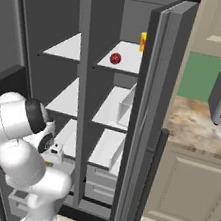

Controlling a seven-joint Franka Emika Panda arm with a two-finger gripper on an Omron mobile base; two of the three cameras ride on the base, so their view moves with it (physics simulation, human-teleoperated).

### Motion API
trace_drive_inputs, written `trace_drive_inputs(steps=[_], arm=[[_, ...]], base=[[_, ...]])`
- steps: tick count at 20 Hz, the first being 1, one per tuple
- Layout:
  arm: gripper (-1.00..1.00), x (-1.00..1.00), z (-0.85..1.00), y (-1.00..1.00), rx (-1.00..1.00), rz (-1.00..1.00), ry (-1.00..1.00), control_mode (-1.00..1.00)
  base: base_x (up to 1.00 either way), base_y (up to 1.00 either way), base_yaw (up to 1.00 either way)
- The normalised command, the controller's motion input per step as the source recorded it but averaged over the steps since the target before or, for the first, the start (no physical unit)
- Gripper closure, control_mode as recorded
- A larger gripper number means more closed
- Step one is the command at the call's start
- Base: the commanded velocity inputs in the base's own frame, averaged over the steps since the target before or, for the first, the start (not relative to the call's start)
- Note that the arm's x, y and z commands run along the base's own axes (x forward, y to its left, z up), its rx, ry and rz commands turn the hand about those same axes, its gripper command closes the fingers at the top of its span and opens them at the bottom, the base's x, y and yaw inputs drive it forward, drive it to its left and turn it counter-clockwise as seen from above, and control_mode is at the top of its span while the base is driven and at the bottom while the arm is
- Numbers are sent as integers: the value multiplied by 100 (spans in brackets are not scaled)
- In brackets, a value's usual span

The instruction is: Take the mango and pear from the fridge shelf and place them in the freezer drawer to begin freezing them.

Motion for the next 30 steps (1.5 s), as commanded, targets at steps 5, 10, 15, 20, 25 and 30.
trace_drive_inputs(steps=[5,10,15,20,25,30], arm=[[100,10,-46,12,0,0,0,-100],[100,13,-48,0,0,0,0,-100],[100,19,-40,3,0,0,1,-100],[100,6,-51,8,0,0,0,-100],[100,12,-28,24,0,-2,0,-100],[100,20,-12,25,-1,-7,0,-100]], base=[[0,0,0],[0,0,0],[0,0,0],[0,0,0],[0,0,0],[0,0,0]])
